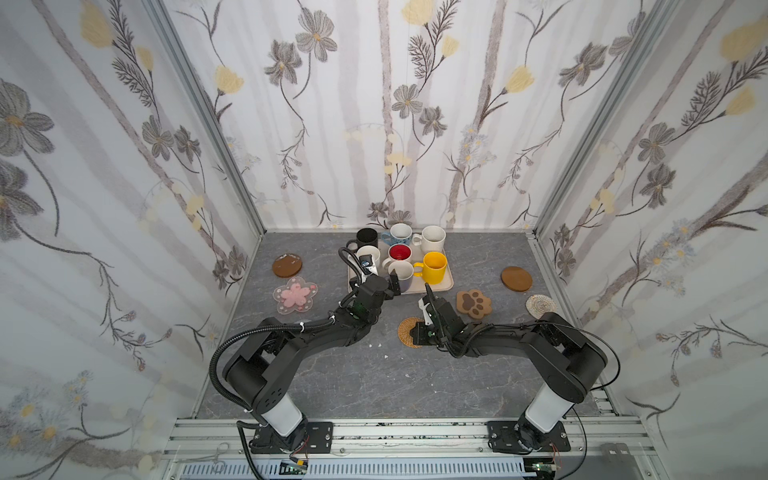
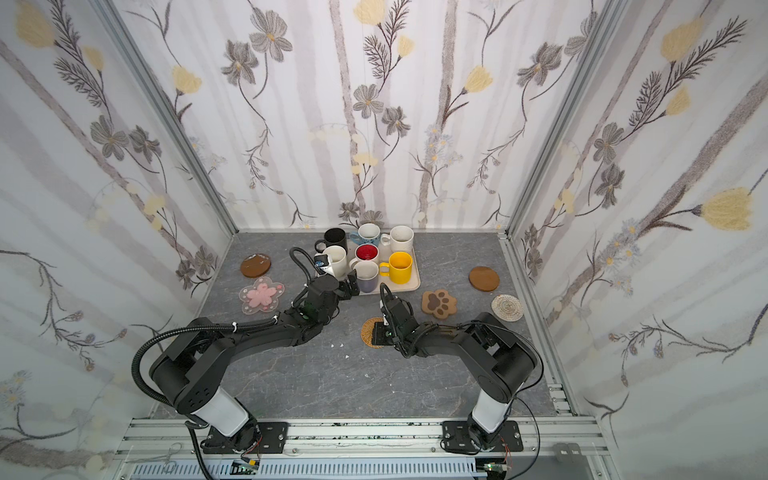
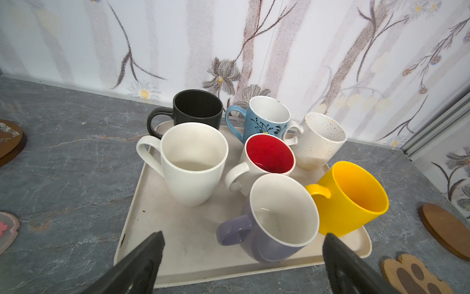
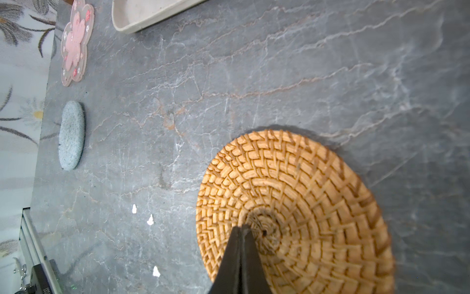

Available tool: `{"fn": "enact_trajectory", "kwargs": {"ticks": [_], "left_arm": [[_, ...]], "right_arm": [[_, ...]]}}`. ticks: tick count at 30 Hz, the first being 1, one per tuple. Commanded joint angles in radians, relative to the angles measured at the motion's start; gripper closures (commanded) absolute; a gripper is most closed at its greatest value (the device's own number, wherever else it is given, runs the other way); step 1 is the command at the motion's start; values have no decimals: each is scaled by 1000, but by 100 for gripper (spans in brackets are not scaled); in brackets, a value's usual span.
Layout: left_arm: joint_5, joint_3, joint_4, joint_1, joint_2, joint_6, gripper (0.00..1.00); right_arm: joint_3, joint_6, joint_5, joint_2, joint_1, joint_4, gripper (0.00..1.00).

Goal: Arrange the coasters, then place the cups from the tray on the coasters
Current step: 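Drag the rattan coaster toward the robot with the right gripper while left withdraws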

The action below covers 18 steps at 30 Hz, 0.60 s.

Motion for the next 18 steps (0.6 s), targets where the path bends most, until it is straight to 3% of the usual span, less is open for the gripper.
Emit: {"fn": "enact_trajectory", "kwargs": {"ticks": [1,6,13,18], "left_arm": [[-17,-12,30,10,-11,-45,0],[-20,-25,32,16,-25,-59,0],[8,-46,30,30,-61,-59,0],[-14,-71,13,41,-168,-35,0]], "right_arm": [[-21,38,14,-8,27,-82,97],[-31,42,28,-27,43,-87,96],[26,-2,79,-70,43,-158,73],[99,-55,111,-136,40,-217,58]]}}
